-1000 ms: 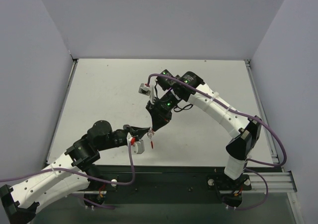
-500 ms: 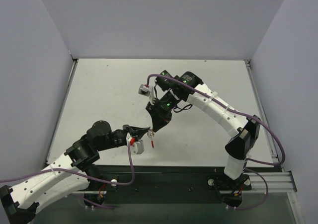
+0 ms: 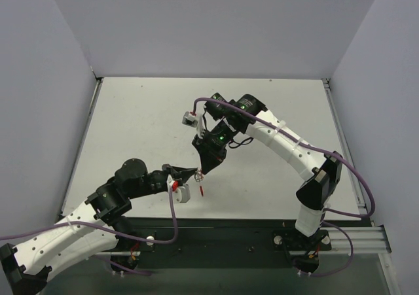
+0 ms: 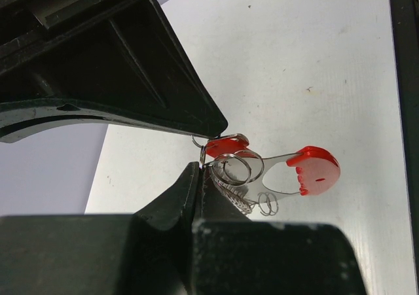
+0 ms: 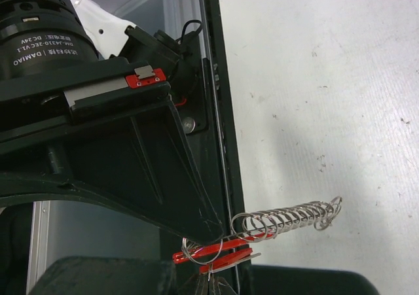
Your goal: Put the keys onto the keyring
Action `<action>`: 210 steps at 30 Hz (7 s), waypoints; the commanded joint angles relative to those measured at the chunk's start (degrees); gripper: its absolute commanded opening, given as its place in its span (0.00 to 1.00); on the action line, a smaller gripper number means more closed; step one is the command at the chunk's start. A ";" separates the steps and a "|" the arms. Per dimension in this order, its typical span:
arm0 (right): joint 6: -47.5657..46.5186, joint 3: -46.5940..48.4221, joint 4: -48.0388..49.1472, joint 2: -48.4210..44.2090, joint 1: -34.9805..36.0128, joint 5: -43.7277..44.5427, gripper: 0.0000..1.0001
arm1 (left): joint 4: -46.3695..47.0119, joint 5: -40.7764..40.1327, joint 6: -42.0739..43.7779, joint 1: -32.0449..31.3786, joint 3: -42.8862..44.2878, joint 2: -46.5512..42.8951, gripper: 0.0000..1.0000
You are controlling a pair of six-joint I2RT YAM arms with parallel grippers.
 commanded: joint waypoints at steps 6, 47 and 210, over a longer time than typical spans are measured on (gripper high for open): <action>-0.34 2.11 -1.96 0.62 1.87 -1.18 0.00 | 2.71 -2.45 1.09 -0.61 0.61 0.93 0.00; -1.66 -4.92 -1.34 0.79 1.87 -15.68 0.00 | 2.09 -12.12 4.61 -4.83 0.70 2.25 0.00; 11.44 -21.01 40.23 -34.89 2.31 -6.72 0.51 | 59.92 -30.14 -15.17 -19.77 -4.66 11.03 0.00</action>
